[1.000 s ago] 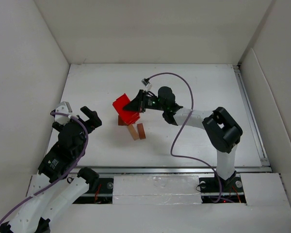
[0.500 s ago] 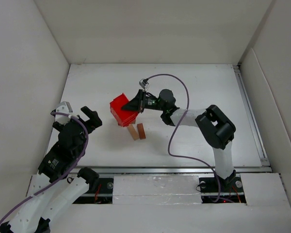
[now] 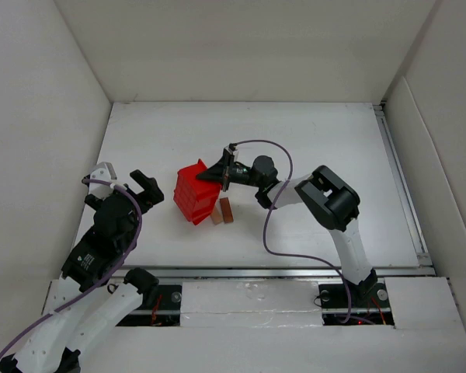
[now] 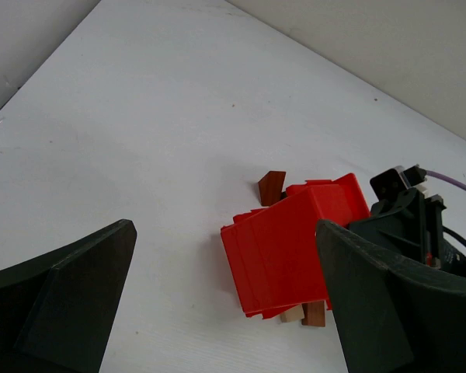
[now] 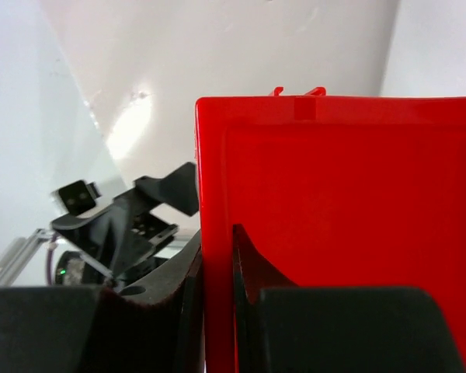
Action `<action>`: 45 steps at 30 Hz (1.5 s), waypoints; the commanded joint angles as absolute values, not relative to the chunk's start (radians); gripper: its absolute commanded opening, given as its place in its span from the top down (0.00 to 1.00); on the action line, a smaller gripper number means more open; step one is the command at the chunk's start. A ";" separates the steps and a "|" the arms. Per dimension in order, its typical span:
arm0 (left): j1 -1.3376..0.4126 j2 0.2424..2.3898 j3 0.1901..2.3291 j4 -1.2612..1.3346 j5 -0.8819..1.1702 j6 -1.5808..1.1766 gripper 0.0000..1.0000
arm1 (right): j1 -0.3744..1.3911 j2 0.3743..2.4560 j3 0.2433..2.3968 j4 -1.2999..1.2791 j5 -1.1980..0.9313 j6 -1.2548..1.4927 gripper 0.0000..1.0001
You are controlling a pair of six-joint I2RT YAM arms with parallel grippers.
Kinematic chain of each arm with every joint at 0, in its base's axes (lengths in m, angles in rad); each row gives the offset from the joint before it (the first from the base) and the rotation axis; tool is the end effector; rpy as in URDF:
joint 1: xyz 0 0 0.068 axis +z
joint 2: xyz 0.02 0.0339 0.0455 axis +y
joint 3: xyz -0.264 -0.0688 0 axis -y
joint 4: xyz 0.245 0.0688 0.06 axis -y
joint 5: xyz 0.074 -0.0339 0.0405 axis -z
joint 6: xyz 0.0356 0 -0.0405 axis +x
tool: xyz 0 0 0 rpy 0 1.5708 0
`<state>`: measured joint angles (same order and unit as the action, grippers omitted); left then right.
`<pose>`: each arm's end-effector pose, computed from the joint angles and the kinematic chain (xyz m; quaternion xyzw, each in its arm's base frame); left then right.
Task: Build the wood block tower
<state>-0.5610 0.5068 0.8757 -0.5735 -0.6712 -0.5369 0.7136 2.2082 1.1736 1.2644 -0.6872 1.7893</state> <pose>0.0929 -0.0322 0.3652 -0.1990 0.7348 -0.0931 0.6417 0.3275 0.3134 0.1688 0.0730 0.6377 0.7661 0.0329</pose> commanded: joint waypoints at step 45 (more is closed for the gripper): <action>-0.561 0.529 0.900 -0.577 -0.733 -0.600 0.01 | 0.872 1.841 1.750 -0.234 0.065 0.323 1.00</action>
